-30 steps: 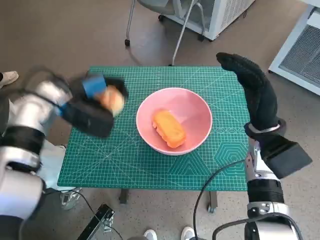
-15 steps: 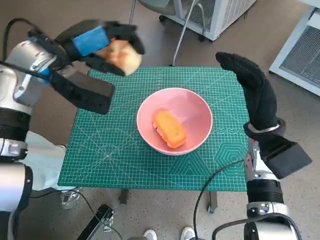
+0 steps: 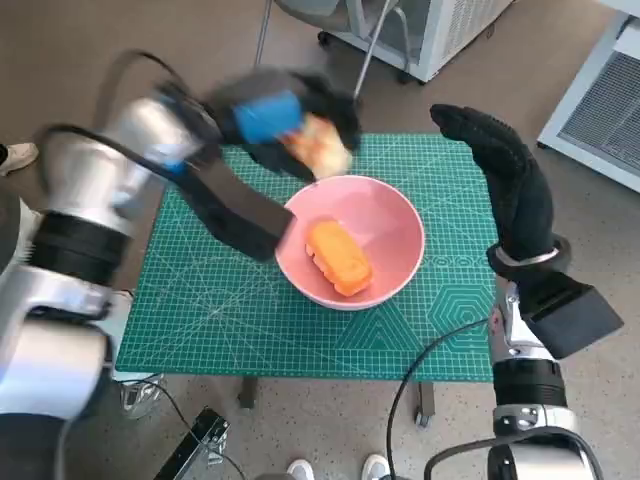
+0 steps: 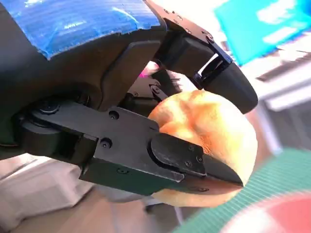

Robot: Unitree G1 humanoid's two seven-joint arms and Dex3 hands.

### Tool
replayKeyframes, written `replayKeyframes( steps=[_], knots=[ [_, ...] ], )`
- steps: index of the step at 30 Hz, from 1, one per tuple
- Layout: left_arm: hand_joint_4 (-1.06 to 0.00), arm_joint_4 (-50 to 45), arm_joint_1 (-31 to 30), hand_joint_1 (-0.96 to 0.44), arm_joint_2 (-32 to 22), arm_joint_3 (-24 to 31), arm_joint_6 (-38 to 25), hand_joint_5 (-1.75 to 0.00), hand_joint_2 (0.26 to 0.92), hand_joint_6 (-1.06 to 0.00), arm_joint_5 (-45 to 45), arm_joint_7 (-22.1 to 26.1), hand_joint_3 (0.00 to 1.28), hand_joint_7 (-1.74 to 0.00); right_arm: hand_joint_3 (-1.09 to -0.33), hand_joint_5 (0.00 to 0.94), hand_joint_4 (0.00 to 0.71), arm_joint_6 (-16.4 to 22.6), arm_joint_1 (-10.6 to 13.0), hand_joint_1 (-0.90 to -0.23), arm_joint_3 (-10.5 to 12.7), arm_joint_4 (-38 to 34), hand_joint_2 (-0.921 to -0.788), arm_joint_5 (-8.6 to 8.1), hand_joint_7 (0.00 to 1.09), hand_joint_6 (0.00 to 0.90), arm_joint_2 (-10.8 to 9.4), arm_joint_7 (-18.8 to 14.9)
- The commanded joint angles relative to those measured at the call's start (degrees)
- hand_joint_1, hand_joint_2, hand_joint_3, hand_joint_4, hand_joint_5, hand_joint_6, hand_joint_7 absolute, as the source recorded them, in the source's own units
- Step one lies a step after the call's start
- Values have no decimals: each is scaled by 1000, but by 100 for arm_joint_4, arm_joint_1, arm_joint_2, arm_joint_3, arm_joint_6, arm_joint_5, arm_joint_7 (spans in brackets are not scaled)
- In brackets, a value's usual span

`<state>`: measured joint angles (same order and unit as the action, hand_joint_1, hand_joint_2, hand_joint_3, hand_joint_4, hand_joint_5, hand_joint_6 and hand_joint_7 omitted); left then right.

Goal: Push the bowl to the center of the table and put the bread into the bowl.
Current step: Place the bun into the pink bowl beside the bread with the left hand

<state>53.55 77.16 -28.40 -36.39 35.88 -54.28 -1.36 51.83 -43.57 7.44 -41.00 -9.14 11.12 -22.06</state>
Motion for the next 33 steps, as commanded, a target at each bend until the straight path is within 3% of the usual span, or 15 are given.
replayKeyframes(
  steps=[1, 11, 13, 14, 16, 17, 18, 20, 24, 33],
  knots=[
    [-552, 312, -31, -1, 291, -262, 75, -1178, 921, -649, -177, -160, 121, -1267, -772, 5, 305, -57, 202, -626, -15, 46, -921, 29, 675, -1, 4, 48],
    [-628, 871, -222, -1, 861, -608, -269, -1239, 920, -666, -306, -23, 76, -1121, -775, 5, 305, -96, 299, -621, 3, 161, -921, 18, 674, -1, 34, 71],
    [-650, 1049, -318, -2, 957, -525, -393, -1188, 920, -632, -95, 384, 82, -1175, -776, 5, 305, -118, 330, -620, 4, 217, -921, 26, 673, -1, 42, 85],
    [-627, 1114, -359, 69, 988, -477, -446, -1226, 920, -566, 6, 588, 106, -1076, -776, 5, 305, -128, 342, -620, 4, 241, -921, 32, 673, -1, 45, 93],
    [-561, 1157, -401, 234, 981, -464, -572, -1325, 921, -486, 94, 1027, 170, -681, -776, 5, 305, -148, 368, -620, 3, 291, -921, 48, 673, -1, 49, 114],
    [-359, 1153, -408, 15, 961, -486, -637, -848, 849, -311, 98, 1231, 139, -437, -776, 5, 305, -157, 380, -621, 3, 314, -921, 56, 673, -1, 51, 124],
    [-287, 1151, -383, -65, 967, -530, -760, -678, 824, -249, 81, 1542, 128, -349, -776, 5, 305, -164, 394, -621, 5, 338, -921, 66, 673, -1, 56, 136],
    [-117, 1157, -298, -421, 1048, -591, -1031, -277, 746, -101, 72, 2133, 82, -142, -776, 5, 305, -173, 422, -622, 12, 384, -921, 84, 672, -1, 74, 155],
    [-24, 1056, -285, -719, 1106, -547, -1349, -57, 687, -20, 140, 2679, 41, -29, -775, 5, 305, -181, 457, -626, 23, 447, -921, 133, 661, -1, 115, 209],
    [0, 898, -410, -923, 892, -497, -1189, -2, 690, 0, 147, 2324, 26, 0, -770, 0, 296, -181, 406, -633, 14, 374, -921, 187, 632, -1, 168, 297]
  ],
)
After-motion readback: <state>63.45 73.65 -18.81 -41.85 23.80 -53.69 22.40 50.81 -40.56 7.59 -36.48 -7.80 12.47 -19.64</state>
